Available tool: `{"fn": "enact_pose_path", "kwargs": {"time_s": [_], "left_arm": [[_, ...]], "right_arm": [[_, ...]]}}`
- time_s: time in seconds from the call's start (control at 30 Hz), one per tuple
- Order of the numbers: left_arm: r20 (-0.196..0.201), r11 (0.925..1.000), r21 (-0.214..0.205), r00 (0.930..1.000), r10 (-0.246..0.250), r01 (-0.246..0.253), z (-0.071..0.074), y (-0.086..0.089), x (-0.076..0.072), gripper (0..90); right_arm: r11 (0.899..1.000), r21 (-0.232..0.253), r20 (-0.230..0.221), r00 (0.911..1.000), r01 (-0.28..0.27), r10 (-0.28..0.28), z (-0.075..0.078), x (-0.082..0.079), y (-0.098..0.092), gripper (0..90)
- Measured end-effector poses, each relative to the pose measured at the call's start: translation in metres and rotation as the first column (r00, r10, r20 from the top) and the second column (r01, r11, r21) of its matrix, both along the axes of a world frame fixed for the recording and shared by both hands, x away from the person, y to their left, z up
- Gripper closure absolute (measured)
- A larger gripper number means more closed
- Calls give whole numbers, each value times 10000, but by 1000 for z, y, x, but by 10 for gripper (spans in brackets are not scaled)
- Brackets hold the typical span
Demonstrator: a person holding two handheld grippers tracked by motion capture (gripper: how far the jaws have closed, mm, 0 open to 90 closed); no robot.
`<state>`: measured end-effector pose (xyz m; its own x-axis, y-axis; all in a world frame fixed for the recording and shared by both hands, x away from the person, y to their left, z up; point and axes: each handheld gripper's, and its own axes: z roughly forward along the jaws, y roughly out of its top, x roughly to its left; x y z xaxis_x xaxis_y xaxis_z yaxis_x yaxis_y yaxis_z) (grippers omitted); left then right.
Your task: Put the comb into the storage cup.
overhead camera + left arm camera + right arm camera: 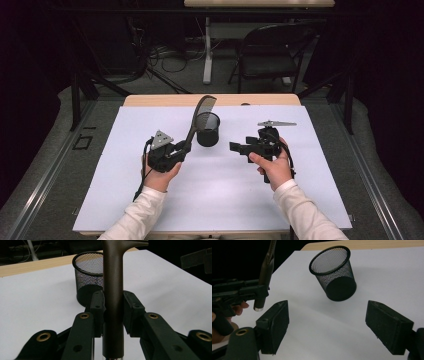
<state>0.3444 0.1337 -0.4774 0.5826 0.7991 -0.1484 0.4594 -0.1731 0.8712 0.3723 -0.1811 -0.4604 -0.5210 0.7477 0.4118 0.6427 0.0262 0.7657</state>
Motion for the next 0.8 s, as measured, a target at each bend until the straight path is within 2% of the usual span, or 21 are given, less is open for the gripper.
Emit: {"fn": "enact_pose_path", "kwargs": {"time_s": [0.23,0.63,0.8], "left_arm": [[63,10000,-38,10000,24,-24,0,0,-1,725],[94,10000,-59,9999,78,-77,0,1,-3,725],[101,9999,-106,9999,94,-93,0,2,-4,725]], "right_arm": [[9999,64,46,10000,-80,79,8,8,6,232],[9990,-282,-210,9992,-336,330,19,20,21,264],[9984,-346,-153,9989,-446,441,22,24,28,282]]}}
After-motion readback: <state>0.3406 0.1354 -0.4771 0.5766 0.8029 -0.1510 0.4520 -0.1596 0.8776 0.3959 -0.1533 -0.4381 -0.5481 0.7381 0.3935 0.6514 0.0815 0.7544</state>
